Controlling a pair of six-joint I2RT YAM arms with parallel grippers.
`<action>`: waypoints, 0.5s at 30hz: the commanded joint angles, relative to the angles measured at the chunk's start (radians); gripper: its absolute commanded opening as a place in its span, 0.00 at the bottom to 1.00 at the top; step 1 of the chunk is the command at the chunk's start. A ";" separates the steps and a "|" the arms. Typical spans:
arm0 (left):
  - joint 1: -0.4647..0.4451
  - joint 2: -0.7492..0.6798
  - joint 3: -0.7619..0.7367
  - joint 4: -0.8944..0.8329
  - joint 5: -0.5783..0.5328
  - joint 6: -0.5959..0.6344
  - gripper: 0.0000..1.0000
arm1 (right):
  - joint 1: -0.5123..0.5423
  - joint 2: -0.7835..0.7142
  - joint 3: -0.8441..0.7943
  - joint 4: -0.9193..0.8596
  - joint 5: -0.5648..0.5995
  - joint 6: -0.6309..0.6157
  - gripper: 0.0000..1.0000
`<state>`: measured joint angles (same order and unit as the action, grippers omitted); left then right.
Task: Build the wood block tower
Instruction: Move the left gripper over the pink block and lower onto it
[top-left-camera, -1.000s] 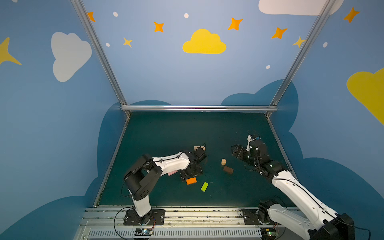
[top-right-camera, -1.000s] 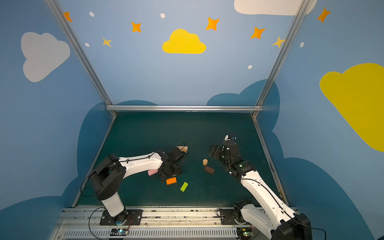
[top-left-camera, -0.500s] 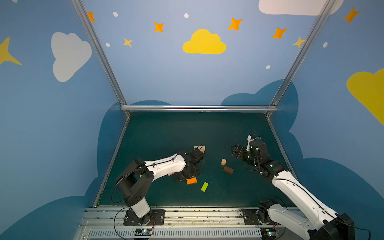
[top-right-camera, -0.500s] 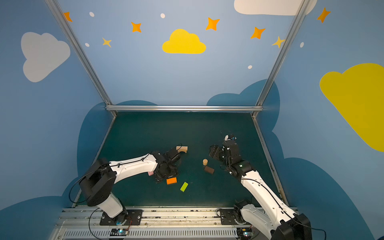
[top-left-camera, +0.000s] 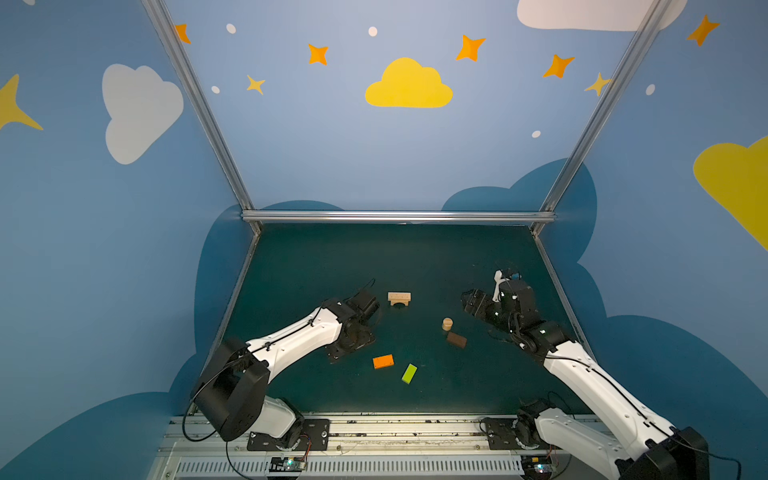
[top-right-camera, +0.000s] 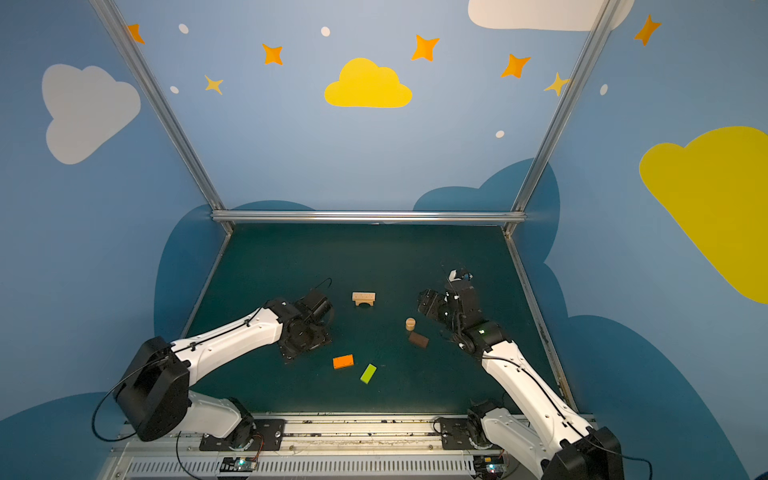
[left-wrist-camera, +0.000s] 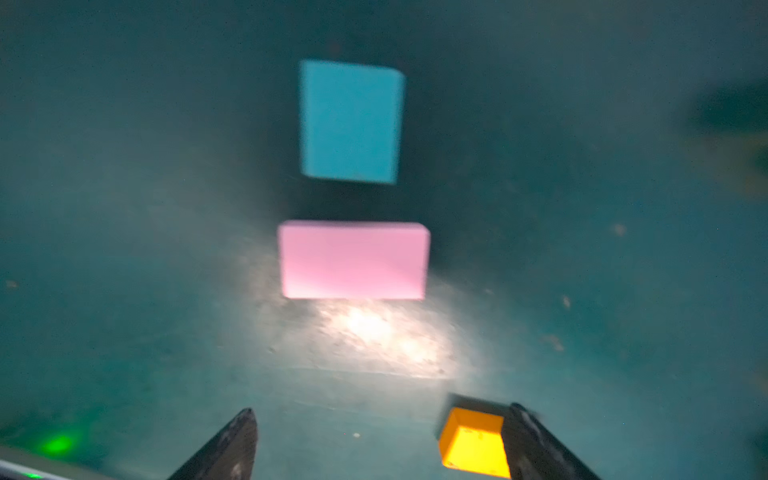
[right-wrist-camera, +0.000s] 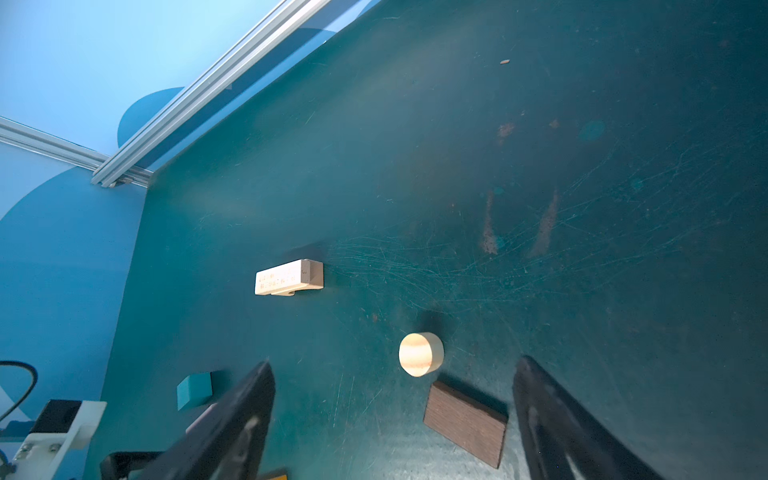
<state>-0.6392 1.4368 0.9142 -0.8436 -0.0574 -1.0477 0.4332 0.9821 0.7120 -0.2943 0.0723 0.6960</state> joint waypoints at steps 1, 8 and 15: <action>0.036 -0.018 -0.023 -0.014 -0.027 0.055 0.92 | -0.007 0.004 -0.009 0.016 -0.011 -0.008 0.88; 0.096 0.022 -0.023 0.002 -0.021 0.121 0.93 | -0.011 0.003 -0.010 0.014 -0.016 -0.011 0.88; 0.142 0.103 0.001 0.060 0.025 0.189 0.91 | -0.018 0.001 -0.013 0.014 -0.021 -0.016 0.88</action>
<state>-0.5091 1.5143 0.8970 -0.7998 -0.0483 -0.9104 0.4202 0.9840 0.7120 -0.2939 0.0586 0.6937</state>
